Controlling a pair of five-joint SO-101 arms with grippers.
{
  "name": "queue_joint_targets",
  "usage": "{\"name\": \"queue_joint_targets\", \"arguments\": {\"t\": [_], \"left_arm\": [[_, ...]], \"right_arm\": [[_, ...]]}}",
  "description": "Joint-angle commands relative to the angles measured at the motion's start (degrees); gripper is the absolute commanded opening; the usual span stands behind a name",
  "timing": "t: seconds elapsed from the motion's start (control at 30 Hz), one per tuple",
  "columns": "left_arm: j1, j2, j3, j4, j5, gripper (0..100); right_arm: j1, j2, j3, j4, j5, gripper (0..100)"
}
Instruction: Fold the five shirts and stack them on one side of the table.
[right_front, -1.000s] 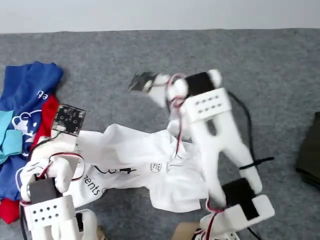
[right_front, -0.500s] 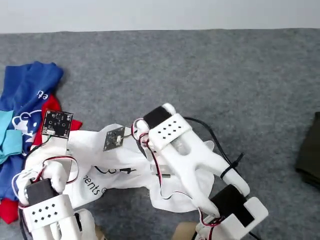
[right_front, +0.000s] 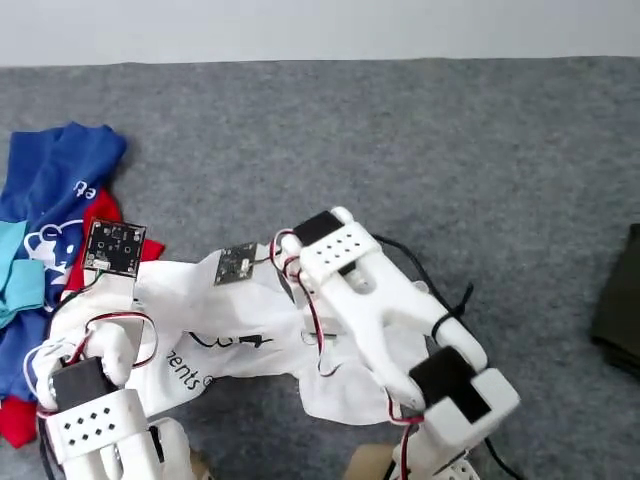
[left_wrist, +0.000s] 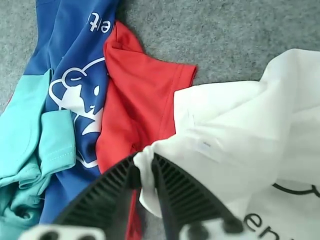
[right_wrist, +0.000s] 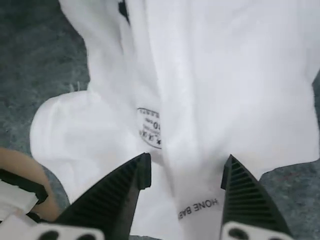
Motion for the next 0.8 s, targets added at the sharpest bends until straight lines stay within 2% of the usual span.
{"name": "queue_joint_targets", "arguments": {"t": [0.0,0.17,0.33,0.77], "left_arm": [[-0.18,-0.62,-0.22,-0.79,0.44,0],[-0.18,-0.62,-0.22,-0.79,0.44,0],[-0.09,-0.62,-0.22,-0.79,0.44,0],[-0.09,-0.62,-0.22,-0.79,0.44,0]], "right_arm": [[1.27,1.27,-5.1,-0.75,0.62,23.5],[1.89,4.18,-9.93,-0.57,0.62,22.9],[1.89,4.88,-13.98,-0.4,0.62,17.6],[1.63,7.78,-14.07,0.22,0.62,17.6]]}}
